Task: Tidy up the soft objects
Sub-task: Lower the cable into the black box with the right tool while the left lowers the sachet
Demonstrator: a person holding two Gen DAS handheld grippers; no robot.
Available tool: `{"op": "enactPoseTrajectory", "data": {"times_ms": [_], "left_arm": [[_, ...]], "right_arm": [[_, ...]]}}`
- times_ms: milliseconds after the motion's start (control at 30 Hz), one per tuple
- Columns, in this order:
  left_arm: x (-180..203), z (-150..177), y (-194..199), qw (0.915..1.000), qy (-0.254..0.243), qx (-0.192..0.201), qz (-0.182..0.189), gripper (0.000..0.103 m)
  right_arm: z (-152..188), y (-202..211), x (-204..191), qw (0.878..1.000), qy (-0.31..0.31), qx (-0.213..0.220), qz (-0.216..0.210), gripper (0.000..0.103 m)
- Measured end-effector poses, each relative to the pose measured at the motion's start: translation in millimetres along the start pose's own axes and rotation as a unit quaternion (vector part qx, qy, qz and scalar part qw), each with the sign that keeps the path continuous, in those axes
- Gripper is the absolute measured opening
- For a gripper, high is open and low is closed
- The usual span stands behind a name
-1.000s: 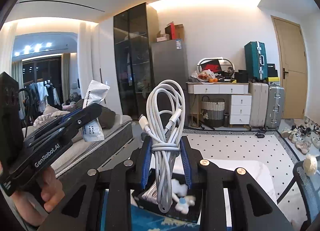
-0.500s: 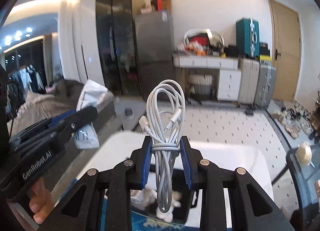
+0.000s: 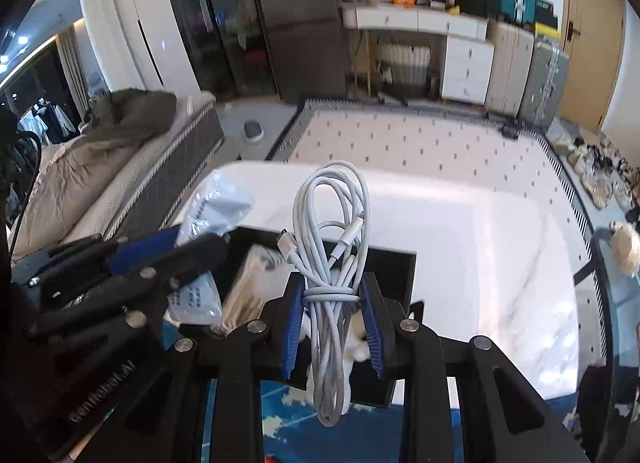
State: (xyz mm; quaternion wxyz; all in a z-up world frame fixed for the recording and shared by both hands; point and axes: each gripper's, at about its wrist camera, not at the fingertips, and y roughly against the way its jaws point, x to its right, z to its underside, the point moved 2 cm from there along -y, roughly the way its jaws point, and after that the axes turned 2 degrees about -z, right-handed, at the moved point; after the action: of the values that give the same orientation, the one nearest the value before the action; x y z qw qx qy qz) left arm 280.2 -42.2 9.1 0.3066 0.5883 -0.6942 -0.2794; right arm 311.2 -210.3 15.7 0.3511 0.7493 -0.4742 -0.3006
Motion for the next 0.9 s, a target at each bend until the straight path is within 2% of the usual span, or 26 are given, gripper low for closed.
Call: {"op": "enactPoseTrajectory", "data": {"times_ms": [200, 333, 567, 700, 767, 833, 900], "left_arm": [[8, 17, -35, 0.9983, -0.016, -0.057, -0.006, 0.018], [9, 26, -48, 0.9972, -0.017, -0.072, -0.01, 0.018], [8, 42, -68, 0.9941, -0.019, -0.106, -0.011, 0.018], [13, 47, -73, 0.9937, -0.026, -0.107, -0.018, 0.019], [12, 46, -72, 0.9939, -0.026, -0.105, -0.02, 0.024], [13, 48, -72, 0.9938, -0.029, -0.103, -0.028, 0.039], [10, 48, -69, 0.9943, -0.03, -0.098, -0.03, 0.048]], "right_arm": [[14, -38, 10, 0.999, 0.005, -0.049, 0.004, 0.028], [30, -55, 15, 0.997, 0.007, -0.076, 0.003, 0.027], [41, -63, 22, 0.996, 0.005, -0.086, 0.005, 0.028], [41, -59, 22, 0.997, 0.006, -0.08, 0.006, 0.028], [40, -56, 22, 0.997, 0.003, -0.077, 0.004, 0.028], [42, -52, 22, 0.997, -0.001, -0.074, 0.0, 0.028], [39, -46, 19, 0.998, -0.005, -0.069, -0.002, 0.029]]}}
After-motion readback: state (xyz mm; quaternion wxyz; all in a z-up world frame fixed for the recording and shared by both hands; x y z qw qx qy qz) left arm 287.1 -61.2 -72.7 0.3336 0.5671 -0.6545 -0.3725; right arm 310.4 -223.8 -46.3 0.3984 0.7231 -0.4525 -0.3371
